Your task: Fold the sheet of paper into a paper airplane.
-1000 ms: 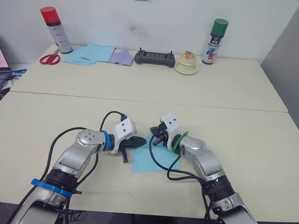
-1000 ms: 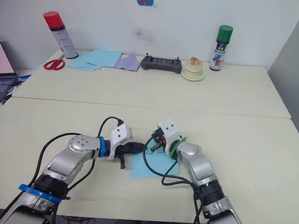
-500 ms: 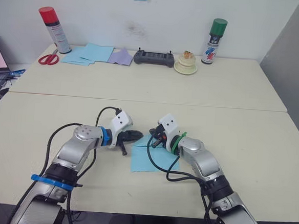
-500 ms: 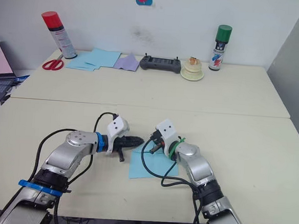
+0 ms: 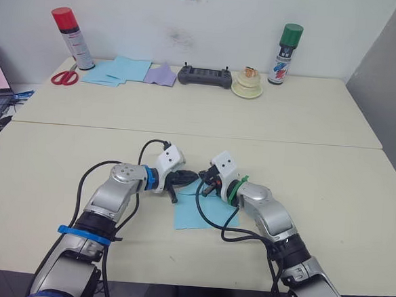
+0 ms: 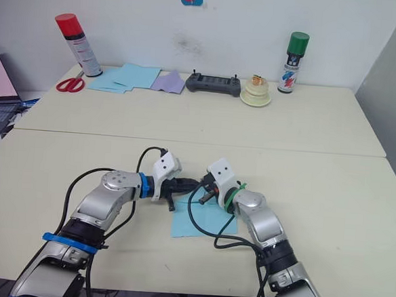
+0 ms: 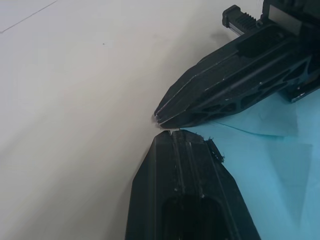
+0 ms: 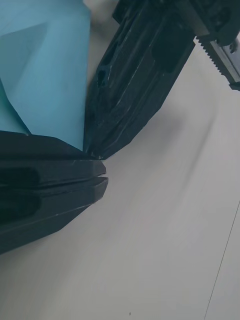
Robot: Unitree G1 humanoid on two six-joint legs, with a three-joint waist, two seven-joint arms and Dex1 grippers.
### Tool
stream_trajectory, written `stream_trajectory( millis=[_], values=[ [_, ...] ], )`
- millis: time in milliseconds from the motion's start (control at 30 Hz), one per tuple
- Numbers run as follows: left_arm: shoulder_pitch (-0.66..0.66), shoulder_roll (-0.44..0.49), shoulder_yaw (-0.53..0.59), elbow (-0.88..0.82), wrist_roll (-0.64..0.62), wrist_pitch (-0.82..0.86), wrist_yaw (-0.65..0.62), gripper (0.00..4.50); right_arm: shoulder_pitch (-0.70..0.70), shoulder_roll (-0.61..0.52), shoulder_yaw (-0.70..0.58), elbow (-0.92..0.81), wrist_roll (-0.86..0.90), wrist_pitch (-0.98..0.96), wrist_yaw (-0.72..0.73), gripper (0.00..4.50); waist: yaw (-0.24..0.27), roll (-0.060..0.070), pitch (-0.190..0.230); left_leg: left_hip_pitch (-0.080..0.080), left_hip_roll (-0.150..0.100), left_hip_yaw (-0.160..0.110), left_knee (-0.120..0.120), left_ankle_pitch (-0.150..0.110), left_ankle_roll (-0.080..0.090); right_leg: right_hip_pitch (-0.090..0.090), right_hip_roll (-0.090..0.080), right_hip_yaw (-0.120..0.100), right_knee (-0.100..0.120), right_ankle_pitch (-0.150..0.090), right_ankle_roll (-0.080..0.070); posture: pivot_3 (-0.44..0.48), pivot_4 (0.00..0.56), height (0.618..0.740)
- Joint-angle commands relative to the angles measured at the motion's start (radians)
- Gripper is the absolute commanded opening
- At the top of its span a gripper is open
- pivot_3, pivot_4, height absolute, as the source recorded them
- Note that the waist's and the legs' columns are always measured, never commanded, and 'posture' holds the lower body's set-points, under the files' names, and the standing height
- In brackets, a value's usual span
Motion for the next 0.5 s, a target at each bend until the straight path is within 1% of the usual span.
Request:
stream_trajectory(
  millis=[33, 133, 300, 400, 500],
  values=[
    [0.002, 0.017, -0.038, -0.018, 0.041, -0.033, -0.025, 0.04, 0.022, -0.007, 0.007, 0.012, -0.014, 0.032, -0.008, 0.00, 0.000, 0.000, 0.000, 0.000, 0.000, 0.000, 0.000, 0.000, 0.000, 0.000, 0.000, 0.000, 0.000, 0.000, 0.000, 0.000, 0.150, 0.740],
    [0.019, 0.028, -0.056, -0.018, 0.066, -0.063, -0.038, 0.04, 0.022, -0.008, 0.008, 0.013, -0.015, 0.033, -0.007, 0.00, 0.000, 0.000, 0.000, 0.000, 0.000, 0.000, 0.000, 0.000, 0.000, 0.000, 0.000, 0.000, 0.000, 0.000, 0.000, 0.000, 0.150, 0.740],
    [0.018, 0.049, -0.082, -0.016, 0.099, -0.066, -0.054, 0.04, 0.023, -0.010, 0.008, 0.012, -0.014, 0.041, -0.004, 0.00, 0.000, 0.000, 0.000, 0.000, 0.000, 0.000, 0.000, 0.000, 0.000, 0.000, 0.000, 0.000, 0.000, 0.000, 0.000, 0.000, 0.150, 0.740],
    [0.040, 0.083, -0.118, -0.024, 0.124, -0.050, -0.090, 0.04, 0.022, -0.012, 0.009, 0.012, -0.013, 0.045, -0.002, 0.00, -0.001, 0.000, 0.000, 0.001, 0.000, 0.001, 0.000, 0.000, 0.000, 0.000, 0.000, 0.000, 0.000, 0.000, 0.000, 0.000, 0.150, 0.740],
    [0.081, 0.114, -0.132, -0.040, 0.137, -0.021, -0.094, 0.04, 0.022, -0.011, 0.008, 0.011, -0.013, 0.049, -0.004, 0.00, -0.001, 0.000, -0.001, 0.001, 0.000, 0.001, -0.001, 0.000, 0.000, 0.000, 0.000, 0.001, 0.000, 0.000, 0.000, 0.000, 0.150, 0.740]
  ],
)
